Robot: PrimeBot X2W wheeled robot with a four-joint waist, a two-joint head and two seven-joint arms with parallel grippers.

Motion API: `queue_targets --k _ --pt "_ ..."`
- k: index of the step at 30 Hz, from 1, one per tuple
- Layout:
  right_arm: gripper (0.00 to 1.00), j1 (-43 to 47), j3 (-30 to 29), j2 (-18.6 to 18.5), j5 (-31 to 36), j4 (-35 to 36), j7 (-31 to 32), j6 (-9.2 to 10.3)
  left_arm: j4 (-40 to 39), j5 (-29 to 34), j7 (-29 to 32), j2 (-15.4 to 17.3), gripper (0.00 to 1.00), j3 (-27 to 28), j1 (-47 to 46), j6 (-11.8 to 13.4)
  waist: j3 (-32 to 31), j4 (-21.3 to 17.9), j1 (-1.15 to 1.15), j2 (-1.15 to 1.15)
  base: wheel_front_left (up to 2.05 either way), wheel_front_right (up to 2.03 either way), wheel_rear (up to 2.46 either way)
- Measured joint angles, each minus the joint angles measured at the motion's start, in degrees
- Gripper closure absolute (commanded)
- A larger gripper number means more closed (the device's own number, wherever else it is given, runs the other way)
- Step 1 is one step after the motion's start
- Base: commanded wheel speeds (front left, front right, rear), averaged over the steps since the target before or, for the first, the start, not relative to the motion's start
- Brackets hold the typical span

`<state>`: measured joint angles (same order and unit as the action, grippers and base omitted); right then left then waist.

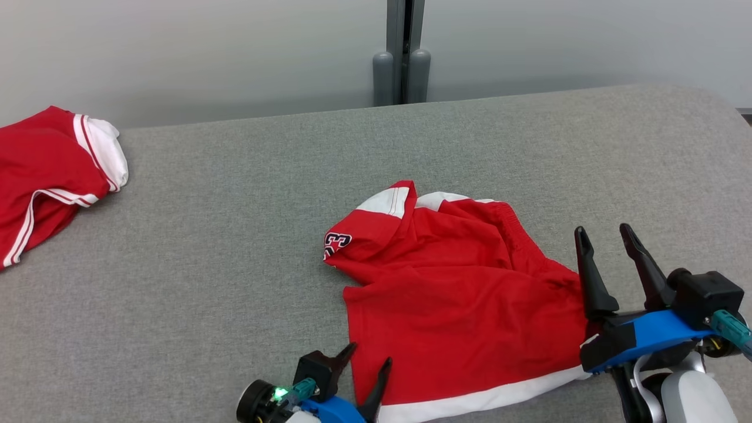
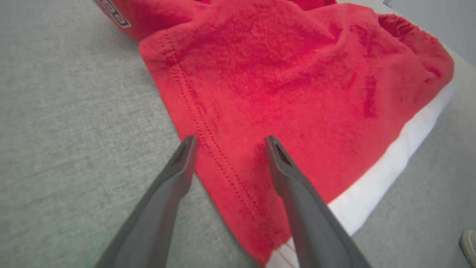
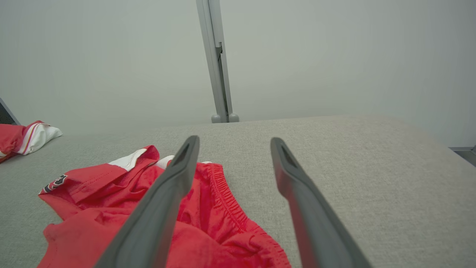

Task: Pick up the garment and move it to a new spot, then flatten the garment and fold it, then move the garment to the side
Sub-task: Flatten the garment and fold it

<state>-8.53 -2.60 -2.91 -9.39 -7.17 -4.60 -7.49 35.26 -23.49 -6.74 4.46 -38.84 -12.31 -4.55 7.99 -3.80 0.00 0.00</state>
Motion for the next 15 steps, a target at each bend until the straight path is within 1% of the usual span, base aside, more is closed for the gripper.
queue_targets --k 3,7,8,9,10,11,15 --pt "0.00 -0.5 0.1 0.0 -0.1 0.1 -0.3 0.00 1.8 1.7 -0.5 -0.1 0.00 -0.7 -1.4 1.8 0.5 -0.2 0.00 0.00 0.00 0.00 0.00" --pt "0.00 -0.7 0.1 0.0 -0.1 0.1 -0.6 0.00 3.5 3.0 0.2 -0.4 0.00 -2.4 -3.0 2.2 1.0 -0.4 0.00 0.00 0.00 0.00 0.00" --pt "0.00 -0.7 0.3 0.0 -0.2 0.2 -0.6 0.00 3.8 3.4 0.6 -0.5 0.13 -2.8 -3.5 2.2 1.1 -0.4 0.00 0.00 0.00 0.00 0.00" --pt "0.00 -0.7 0.3 0.0 -0.3 0.2 -0.8 0.00 4.2 3.7 0.8 -0.5 0.57 -3.3 -3.9 2.2 1.2 -0.5 0.00 0.00 0.00 0.00 0.00" --pt "0.00 -0.8 0.4 0.0 -0.3 0.2 -0.8 0.00 4.6 4.4 1.2 -0.5 0.87 -4.2 -4.5 2.3 1.2 -0.5 0.00 0.00 0.00 0.00 0.00" --pt "0.00 -0.9 0.5 0.0 -0.4 0.2 -0.8 0.00 5.0 5.3 1.4 -0.6 1.00 -4.9 -5.0 2.5 1.3 -0.5 0.00 0.00 0.00 0.00 0.00" --pt "0.00 -1.2 0.5 0.0 -0.4 0.3 -1.1 0.00 6.0 8.3 1.4 -0.7 1.00 -7.4 -6.4 3.8 1.4 -0.6 0.00 0.00 0.00 0.00 0.00"
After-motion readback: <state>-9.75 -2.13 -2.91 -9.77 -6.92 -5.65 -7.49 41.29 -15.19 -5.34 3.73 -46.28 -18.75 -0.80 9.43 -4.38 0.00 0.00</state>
